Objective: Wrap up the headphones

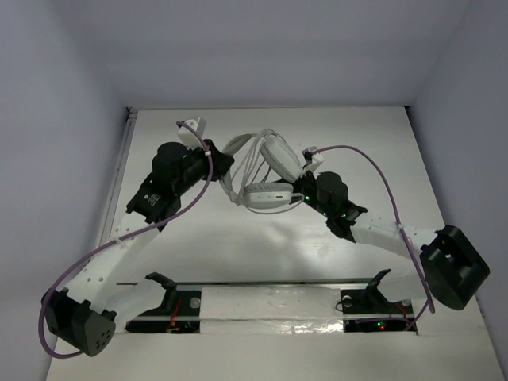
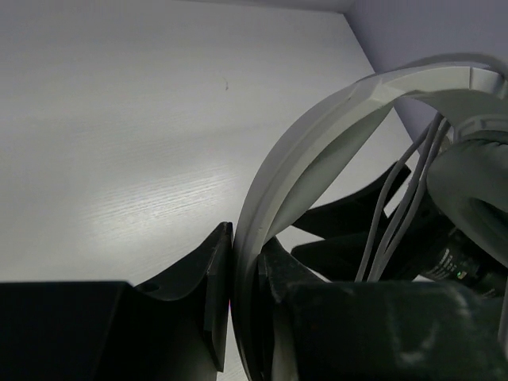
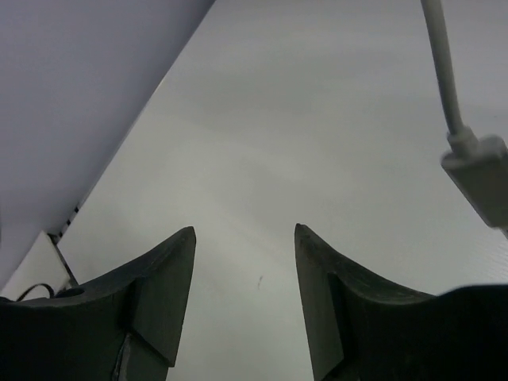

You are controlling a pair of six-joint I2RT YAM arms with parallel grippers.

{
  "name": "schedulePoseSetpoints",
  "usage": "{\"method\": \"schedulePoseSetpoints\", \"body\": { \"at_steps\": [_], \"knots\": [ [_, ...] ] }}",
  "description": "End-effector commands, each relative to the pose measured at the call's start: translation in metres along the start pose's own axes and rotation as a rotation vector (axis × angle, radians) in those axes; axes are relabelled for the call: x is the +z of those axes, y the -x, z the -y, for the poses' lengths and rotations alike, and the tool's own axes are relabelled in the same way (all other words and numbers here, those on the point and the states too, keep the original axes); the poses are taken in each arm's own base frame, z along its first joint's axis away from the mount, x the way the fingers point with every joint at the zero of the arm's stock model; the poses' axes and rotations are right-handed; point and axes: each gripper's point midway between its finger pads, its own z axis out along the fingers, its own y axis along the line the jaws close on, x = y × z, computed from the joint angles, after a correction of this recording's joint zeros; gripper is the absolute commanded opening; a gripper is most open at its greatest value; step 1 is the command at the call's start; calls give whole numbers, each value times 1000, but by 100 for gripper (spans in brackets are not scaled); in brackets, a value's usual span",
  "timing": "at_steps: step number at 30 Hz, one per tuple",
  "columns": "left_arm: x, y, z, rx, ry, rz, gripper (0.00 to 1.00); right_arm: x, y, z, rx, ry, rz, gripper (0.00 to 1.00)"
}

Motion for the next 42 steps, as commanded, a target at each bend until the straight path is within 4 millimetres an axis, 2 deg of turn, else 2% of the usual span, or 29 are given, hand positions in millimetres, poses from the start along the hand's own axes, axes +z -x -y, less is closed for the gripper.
{"method": "schedulePoseSetpoints", "body": {
  "at_steps": [1,4,5,8,10,11,12,14,15,18,19,23,25,26,28,29,31,32,33,40,42],
  "knots": [
    [-21,55,16,-80,-21,249,0,-14,24,-16,-3,38,75,60],
    [-30,54,5,-108,23,299,0,-26,34,-4,4,-43,94,68],
    [-32,54,4,-112,27,313,0,-35,40,-6,6,-49,109,70],
    [-40,47,-1,-114,47,302,0,-53,43,-3,0,-82,107,74],
    [-48,46,-9,-113,90,318,0,-63,46,4,4,-127,121,80],
    [-51,42,-12,-113,104,310,0,-69,40,10,6,-155,102,80],
    [-57,42,-11,-109,99,317,0,-78,47,9,7,-159,126,81],
    [-61,28,-19,-109,133,274,0,-89,42,17,8,-196,120,81],
    [-62,24,-21,-105,143,261,0,-97,49,14,9,-190,143,81],
    [-67,8,-33,-99,198,205,0,-110,51,16,18,-215,148,80],
    [-68,4,-35,-95,212,187,0,-118,59,15,23,-219,177,80],
    [-63,-22,-51,-94,271,103,0,-129,67,14,23,-236,199,80],
    [-52,-37,-57,-96,284,45,0,-127,69,11,32,-223,196,79],
    [-46,-39,-56,-94,269,40,0,-125,68,9,35,-215,192,79],
    [-31,-56,-48,-91,220,-20,0,-123,67,8,35,-205,190,79],
    [-25,-54,-46,-87,213,-13,0,-121,68,7,35,-203,193,79],
    [-10,-56,-54,-84,251,-23,0,-118,70,6,28,-198,198,79],
    [-2,-48,-52,-81,236,5,0,-117,73,4,26,-190,206,79],
    [11,-55,-58,-79,256,-22,0,-112,70,6,25,-193,196,79],
    [82,-29,-71,-68,316,31,0,-101,70,-1,23,-155,187,79],
    [93,-16,-85,-89,356,73,0,-100,70,-2,15,-152,184,79]
  ]
}}
